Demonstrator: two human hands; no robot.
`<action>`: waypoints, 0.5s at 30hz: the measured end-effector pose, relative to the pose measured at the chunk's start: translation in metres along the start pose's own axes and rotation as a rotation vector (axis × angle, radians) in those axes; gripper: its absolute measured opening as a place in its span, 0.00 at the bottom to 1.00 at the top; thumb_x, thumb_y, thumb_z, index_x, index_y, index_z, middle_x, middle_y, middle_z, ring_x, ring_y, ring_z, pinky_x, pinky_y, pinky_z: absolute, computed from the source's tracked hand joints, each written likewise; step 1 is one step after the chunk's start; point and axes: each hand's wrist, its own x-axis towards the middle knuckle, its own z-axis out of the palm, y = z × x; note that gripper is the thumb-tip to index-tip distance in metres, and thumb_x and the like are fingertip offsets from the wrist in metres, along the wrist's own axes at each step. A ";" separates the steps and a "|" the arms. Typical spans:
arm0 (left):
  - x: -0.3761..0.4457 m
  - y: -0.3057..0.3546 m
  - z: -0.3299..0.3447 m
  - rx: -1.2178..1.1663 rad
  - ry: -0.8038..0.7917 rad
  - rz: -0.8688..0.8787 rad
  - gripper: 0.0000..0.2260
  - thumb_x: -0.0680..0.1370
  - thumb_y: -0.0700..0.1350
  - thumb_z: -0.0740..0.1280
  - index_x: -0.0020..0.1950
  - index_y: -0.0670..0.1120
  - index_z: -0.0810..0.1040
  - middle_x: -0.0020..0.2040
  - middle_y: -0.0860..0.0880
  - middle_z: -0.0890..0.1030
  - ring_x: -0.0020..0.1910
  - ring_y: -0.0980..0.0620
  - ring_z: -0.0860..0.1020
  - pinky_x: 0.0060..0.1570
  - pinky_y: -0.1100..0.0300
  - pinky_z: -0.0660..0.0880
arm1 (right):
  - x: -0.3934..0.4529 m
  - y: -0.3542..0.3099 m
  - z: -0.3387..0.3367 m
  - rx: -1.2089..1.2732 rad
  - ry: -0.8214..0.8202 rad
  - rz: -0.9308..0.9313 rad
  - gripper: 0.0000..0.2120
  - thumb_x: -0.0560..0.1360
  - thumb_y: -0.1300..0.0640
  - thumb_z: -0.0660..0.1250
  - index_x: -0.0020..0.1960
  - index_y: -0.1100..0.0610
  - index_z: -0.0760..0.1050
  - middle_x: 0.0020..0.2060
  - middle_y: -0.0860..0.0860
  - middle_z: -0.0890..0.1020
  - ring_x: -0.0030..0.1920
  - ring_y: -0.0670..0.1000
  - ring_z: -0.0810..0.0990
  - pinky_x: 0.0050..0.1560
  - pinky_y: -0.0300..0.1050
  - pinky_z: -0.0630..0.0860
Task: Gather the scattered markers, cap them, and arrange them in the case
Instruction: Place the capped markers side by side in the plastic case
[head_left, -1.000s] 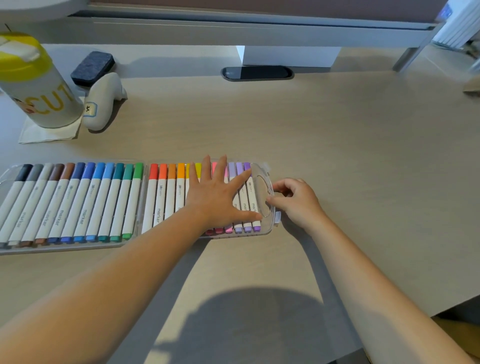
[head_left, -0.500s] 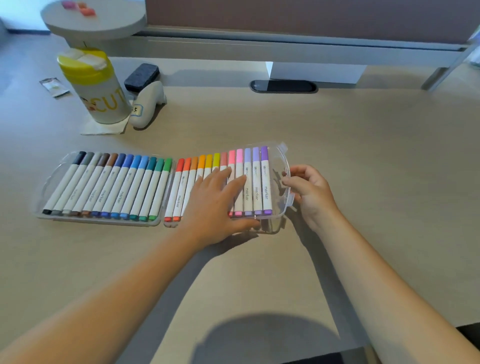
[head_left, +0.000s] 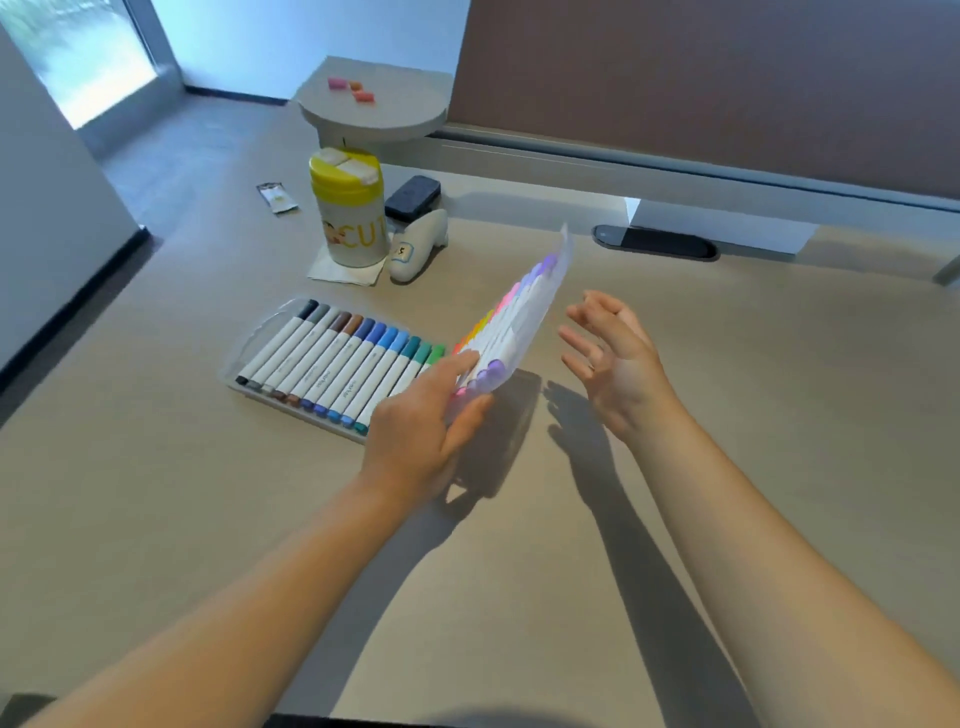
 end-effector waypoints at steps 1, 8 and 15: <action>-0.001 -0.004 -0.005 -0.024 0.016 -0.028 0.28 0.72 0.65 0.52 0.59 0.48 0.75 0.43 0.54 0.79 0.42 0.49 0.79 0.39 0.59 0.72 | 0.004 0.003 0.005 -0.053 -0.037 0.028 0.11 0.76 0.52 0.62 0.58 0.50 0.68 0.52 0.46 0.73 0.61 0.52 0.71 0.59 0.43 0.65; -0.003 -0.021 -0.048 -0.279 0.157 -0.232 0.09 0.68 0.62 0.58 0.44 0.60 0.67 0.38 0.64 0.75 0.37 0.75 0.74 0.36 0.78 0.68 | 0.023 0.005 0.075 -0.303 -0.262 0.010 0.23 0.66 0.42 0.62 0.60 0.47 0.67 0.51 0.39 0.75 0.51 0.38 0.73 0.48 0.27 0.67; 0.007 -0.073 -0.100 -0.482 0.468 -0.613 0.06 0.78 0.44 0.62 0.44 0.53 0.67 0.33 0.50 0.76 0.29 0.55 0.75 0.37 0.56 0.75 | 0.038 0.035 0.142 -0.505 -0.171 -0.081 0.08 0.73 0.56 0.67 0.48 0.56 0.70 0.38 0.45 0.74 0.38 0.42 0.73 0.31 0.26 0.70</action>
